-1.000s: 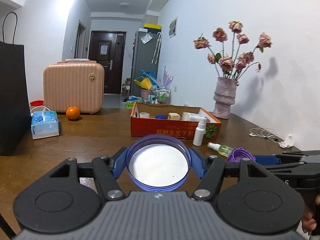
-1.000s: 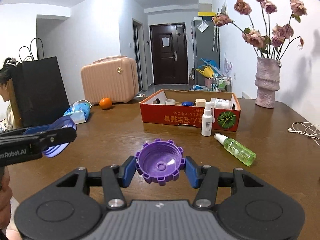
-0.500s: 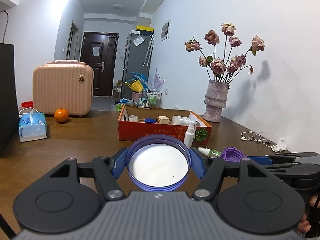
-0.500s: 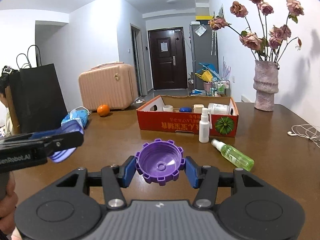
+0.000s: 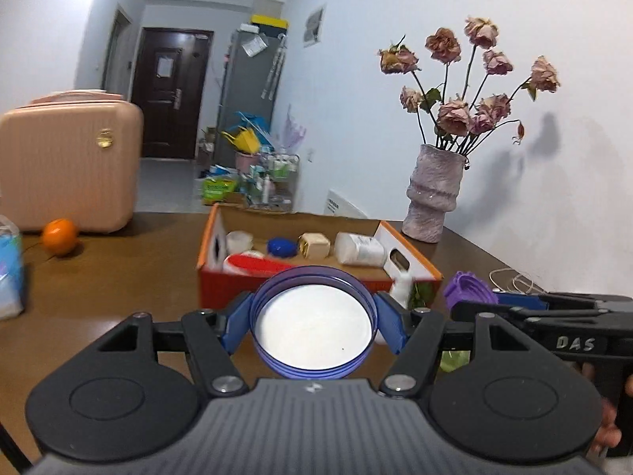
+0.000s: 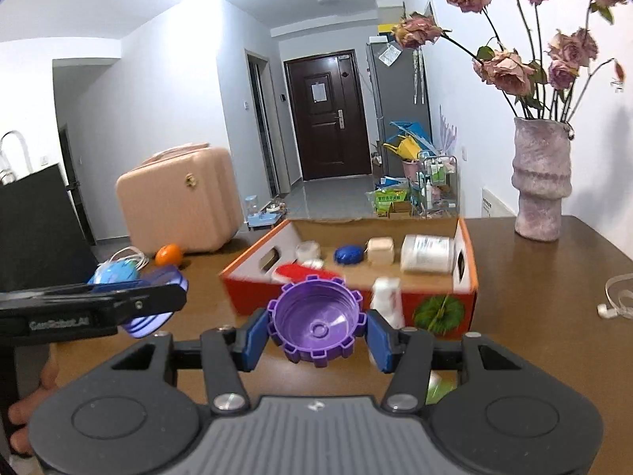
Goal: Organize rigid objects
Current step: 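Carry the jar lid and purple cap into the box and open both tools, then withdraw both tools from the box back over the table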
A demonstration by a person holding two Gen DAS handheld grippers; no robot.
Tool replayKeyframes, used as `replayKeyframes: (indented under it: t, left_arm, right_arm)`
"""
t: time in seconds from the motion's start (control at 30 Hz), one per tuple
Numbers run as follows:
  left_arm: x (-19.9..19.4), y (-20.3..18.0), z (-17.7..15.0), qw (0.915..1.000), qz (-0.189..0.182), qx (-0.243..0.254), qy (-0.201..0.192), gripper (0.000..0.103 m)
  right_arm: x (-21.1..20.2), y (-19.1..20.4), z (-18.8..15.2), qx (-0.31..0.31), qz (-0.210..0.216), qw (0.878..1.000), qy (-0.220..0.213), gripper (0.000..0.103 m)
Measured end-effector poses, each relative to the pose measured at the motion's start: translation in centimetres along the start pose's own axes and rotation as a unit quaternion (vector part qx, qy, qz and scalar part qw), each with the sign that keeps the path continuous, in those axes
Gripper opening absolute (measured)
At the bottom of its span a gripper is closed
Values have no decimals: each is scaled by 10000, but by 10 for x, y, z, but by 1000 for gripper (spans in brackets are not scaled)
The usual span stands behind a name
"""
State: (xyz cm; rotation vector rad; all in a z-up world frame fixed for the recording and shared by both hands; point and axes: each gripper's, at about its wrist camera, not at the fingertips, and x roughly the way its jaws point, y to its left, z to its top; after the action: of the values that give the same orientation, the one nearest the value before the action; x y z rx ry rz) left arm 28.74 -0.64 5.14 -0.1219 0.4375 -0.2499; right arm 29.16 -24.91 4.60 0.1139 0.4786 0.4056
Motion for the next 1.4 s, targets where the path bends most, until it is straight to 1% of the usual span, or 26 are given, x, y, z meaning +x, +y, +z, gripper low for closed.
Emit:
replayKeyframes:
  t: [0.07,0.13,0.2,0.3,0.33,0.37,0.4,0.5,0.53,0.6,0.67,0.73,0.77,0.8,0.87,0.97,1.03,1.1,1.17,1.33,1.4]
  left_arm:
    - [36,3,21,9997,-118,84,176,67]
    - [75,7,41,9991,-133,76,398,67]
    - [122,14,61,9977,-120,5,671,67]
    - [188,23,80,9939,-70,-96,1097,67]
    - [211,25,85,9920,-48,-106,1256,67]
    - [230,27,88,9904,-72,-71,1380,67]
    - [250,29,90,9885,4,-120,1511,67]
    - [297,36,91,9806,45,-212,1946,67]
    - [309,38,90,9785,129,-264,2040,67]
    - [328,41,89,9750,290,-287,2185,67]
    - [342,44,86,9699,237,-323,2403,68]
    - [347,45,84,9689,208,-290,2447,75]
    - [345,44,83,9698,213,-261,2414,76]
    - [343,44,82,9707,238,-228,2380,77]
    - [336,45,83,9736,151,-116,2275,78]
    - [320,44,89,9782,230,-46,2063,78]
    - [303,45,94,9808,248,53,1932,80]
    - [285,43,98,9823,342,196,1831,80]
    - [262,43,102,9836,404,273,1735,80]
    - [194,39,105,9871,549,382,1456,82]
    - [163,36,101,9884,573,448,1336,83]
  right_arm:
    - [24,-22,23,105,54,9999,87,52]
    - [55,-44,47,189,76,9994,281,52]
    - [92,-65,68,197,43,9982,557,52]
    - [154,-90,95,189,17,9946,1018,52]
    - [170,-92,99,72,-125,9943,1059,52]
    - [186,-89,102,-224,-250,9930,1130,52]
    - [201,-86,103,-498,-279,9909,1220,52]
    - [246,-85,105,-768,-120,9835,1633,52]
    - [259,-85,105,-772,-78,9820,1723,52]
    - [283,-87,105,-844,-13,9756,2028,52]
    - [301,-89,100,-827,104,9687,2337,53]
    - [312,-89,95,-833,216,9643,2504,52]
    - [314,-89,93,-838,221,9635,2532,52]
    - [314,-88,92,-858,203,9637,2521,53]
    - [309,-86,93,-908,238,9646,2464,55]
    - [295,-82,103,-919,182,9689,2288,57]
    - [280,-85,111,-871,140,9719,2184,57]
    - [261,-84,117,-881,64,9740,2087,58]
    - [237,-83,121,-862,-12,9764,1982,58]
    - [172,-77,122,-816,-142,9811,1751,60]
    - [140,-75,118,-775,-144,9838,1608,64]
